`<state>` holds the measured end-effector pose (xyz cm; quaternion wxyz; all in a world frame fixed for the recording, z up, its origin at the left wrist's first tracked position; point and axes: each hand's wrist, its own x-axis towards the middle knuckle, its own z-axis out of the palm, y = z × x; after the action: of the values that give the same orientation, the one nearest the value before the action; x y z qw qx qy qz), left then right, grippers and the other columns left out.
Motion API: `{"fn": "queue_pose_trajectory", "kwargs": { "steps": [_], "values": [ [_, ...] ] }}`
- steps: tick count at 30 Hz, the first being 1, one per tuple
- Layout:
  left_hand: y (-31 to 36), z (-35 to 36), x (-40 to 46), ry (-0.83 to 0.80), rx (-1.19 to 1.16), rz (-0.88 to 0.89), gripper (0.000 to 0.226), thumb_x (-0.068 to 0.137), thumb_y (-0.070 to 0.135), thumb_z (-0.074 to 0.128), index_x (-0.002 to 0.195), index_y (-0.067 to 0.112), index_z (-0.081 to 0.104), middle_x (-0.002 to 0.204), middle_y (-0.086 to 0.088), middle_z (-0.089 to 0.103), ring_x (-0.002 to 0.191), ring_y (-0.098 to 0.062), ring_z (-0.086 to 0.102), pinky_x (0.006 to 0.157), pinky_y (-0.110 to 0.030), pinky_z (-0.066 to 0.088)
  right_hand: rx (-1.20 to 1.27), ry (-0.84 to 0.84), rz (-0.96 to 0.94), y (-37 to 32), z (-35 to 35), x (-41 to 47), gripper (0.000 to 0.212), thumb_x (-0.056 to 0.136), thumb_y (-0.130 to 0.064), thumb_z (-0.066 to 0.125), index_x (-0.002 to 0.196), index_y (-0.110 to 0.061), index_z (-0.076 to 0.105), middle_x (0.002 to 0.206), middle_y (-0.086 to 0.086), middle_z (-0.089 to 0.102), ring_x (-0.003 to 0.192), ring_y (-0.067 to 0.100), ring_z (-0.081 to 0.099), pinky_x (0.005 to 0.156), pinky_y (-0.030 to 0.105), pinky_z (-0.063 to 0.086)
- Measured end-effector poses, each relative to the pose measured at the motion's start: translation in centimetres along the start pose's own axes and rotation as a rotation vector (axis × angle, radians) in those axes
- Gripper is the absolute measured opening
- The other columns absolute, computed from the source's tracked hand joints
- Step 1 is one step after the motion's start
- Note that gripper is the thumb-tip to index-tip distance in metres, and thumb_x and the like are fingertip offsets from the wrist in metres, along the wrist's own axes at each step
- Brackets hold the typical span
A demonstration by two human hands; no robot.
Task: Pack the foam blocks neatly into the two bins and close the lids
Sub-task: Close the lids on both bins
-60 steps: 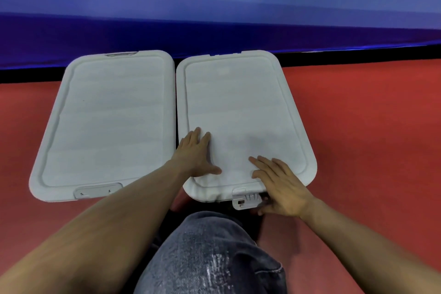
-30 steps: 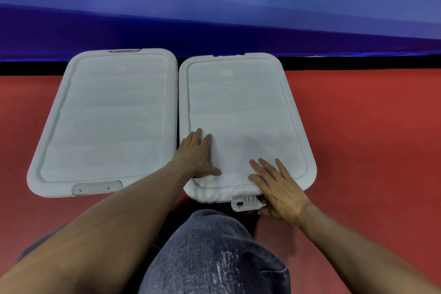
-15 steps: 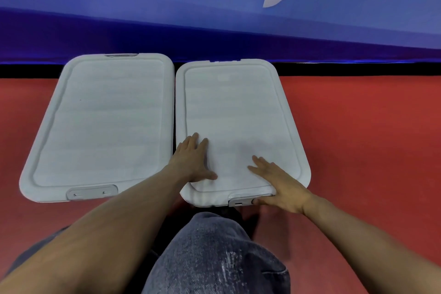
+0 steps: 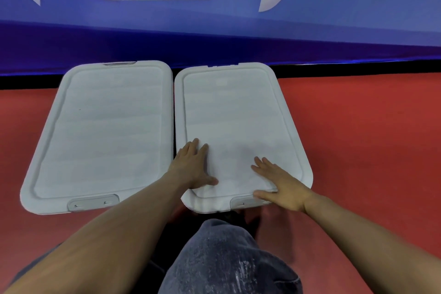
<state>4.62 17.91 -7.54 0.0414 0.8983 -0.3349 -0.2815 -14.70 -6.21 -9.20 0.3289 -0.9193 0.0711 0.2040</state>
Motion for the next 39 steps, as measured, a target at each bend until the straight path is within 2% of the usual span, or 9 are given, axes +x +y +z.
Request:
{"fn": "queue_pose_trajectory", "kwargs": {
  "steps": [5, 9, 13, 17, 23, 27, 31, 36, 39],
  "values": [
    [-1.0, -1.1, 1.7, 0.014, 0.061, -0.007, 0.105, 0.086, 0.082, 0.041, 0.163, 0.022, 0.001, 0.171, -0.002, -0.007, 0.157, -0.02, -0.007, 0.127, -0.046, 0.004, -0.18, 0.037, 0.092, -1.3, -1.4, 4.1, 0.073, 0.1, -0.065, 0.029, 0.16, -0.035, -0.001, 0.162, -0.02, -0.02, 0.147, 0.0, -0.025, 0.124, 0.032, -0.01],
    [-1.7, -2.6, 5.3, 0.058, 0.076, -0.019, 0.095, 0.093, 0.079, 0.028, 0.163, 0.021, 0.001, 0.171, -0.003, -0.008, 0.157, -0.022, -0.007, 0.127, -0.046, 0.002, -0.333, 0.088, 0.121, -0.7, -3.0, 9.0, 0.084, 0.093, -0.078, 0.021, 0.157, -0.037, -0.013, 0.16, -0.018, -0.03, 0.147, 0.007, -0.029, 0.124, 0.039, -0.013],
    [-2.3, -4.4, 10.6, 0.157, 0.061, -0.035, 0.084, 0.098, 0.072, 0.021, 0.163, 0.023, 0.001, 0.171, -0.003, -0.008, 0.157, -0.024, -0.005, 0.127, -0.048, 0.003, -0.382, 0.142, 0.063, 0.4, -5.9, 13.6, 0.086, 0.088, -0.084, 0.016, 0.156, -0.042, -0.014, 0.16, -0.016, -0.032, 0.147, 0.008, -0.031, 0.122, 0.039, -0.016],
    [-3.3, -5.9, 15.9, 0.217, 0.112, -0.031, 0.076, 0.099, 0.071, 0.011, 0.161, 0.034, -0.011, 0.169, 0.005, -0.019, 0.156, -0.021, -0.015, 0.126, -0.048, -0.008, -0.437, 0.16, -0.006, 1.1, -9.8, 19.5, 0.088, 0.088, -0.083, 0.022, 0.158, -0.04, -0.011, 0.163, -0.008, -0.029, 0.15, 0.015, -0.027, 0.124, 0.041, -0.011],
    [-4.7, -8.7, 22.4, 0.363, 0.141, -0.061, 0.076, 0.096, 0.073, 0.0, 0.162, 0.036, -0.008, 0.171, 0.004, -0.012, 0.157, -0.019, -0.012, 0.126, -0.047, -0.01, -0.424, 0.288, -0.051, -0.3, -17.5, 29.3, 0.073, 0.1, -0.065, 0.031, 0.16, -0.034, 0.006, 0.168, -0.005, -0.01, 0.154, 0.018, -0.012, 0.125, 0.043, -0.006],
    [-5.2, -7.9, 22.9, 0.452, 0.175, -0.048, 0.076, 0.097, 0.072, -0.001, 0.162, 0.033, -0.005, 0.172, 0.001, -0.006, 0.158, -0.02, -0.007, 0.126, -0.05, -0.005, -0.394, 0.252, 0.048, -0.9, -20.1, 35.9, 0.083, 0.092, -0.078, 0.029, 0.158, -0.029, 0.023, 0.165, 0.0, 0.025, 0.155, 0.022, 0.01, 0.126, 0.046, -0.001],
    [-5.4, -8.0, 23.6, 0.465, 0.184, -0.044, 0.078, 0.095, 0.073, -0.003, 0.163, 0.034, -0.004, 0.172, 0.001, -0.004, 0.158, -0.019, -0.006, 0.126, -0.052, -0.005, -0.488, 0.343, 0.118, -0.4, -19.6, 38.2, 0.102, 0.075, -0.095, 0.025, 0.149, -0.028, 0.043, 0.134, 0.003, 0.063, 0.13, 0.029, 0.05, 0.115, 0.047, 0.031],
    [-5.5, -7.8, 23.5, 0.499, 0.17, -0.042, 0.079, 0.094, 0.074, 0.0, 0.163, 0.035, 0.001, 0.172, 0.0, -0.002, 0.158, -0.019, -0.005, 0.126, -0.051, -0.005, -0.469, 0.205, 0.187, -0.6, -21.3, 38.9, 0.111, 0.062, -0.104, 0.028, 0.151, -0.037, 0.037, 0.143, -0.002, 0.057, 0.131, 0.03, 0.051, 0.106, 0.048, 0.037],
    [-5.7, -7.8, 23.7, 0.491, 0.153, -0.035, 0.08, 0.094, 0.077, 0.0, 0.163, 0.036, 0.001, 0.171, 0.001, -0.01, 0.157, -0.018, -0.014, 0.126, -0.05, -0.005, -0.456, 0.245, 0.181, -0.5, -21.1, 39.3, 0.113, 0.061, -0.104, 0.028, 0.151, -0.037, 0.036, 0.144, -0.002, 0.05, 0.126, 0.028, 0.053, 0.106, 0.048, 0.037]
  ]
}}
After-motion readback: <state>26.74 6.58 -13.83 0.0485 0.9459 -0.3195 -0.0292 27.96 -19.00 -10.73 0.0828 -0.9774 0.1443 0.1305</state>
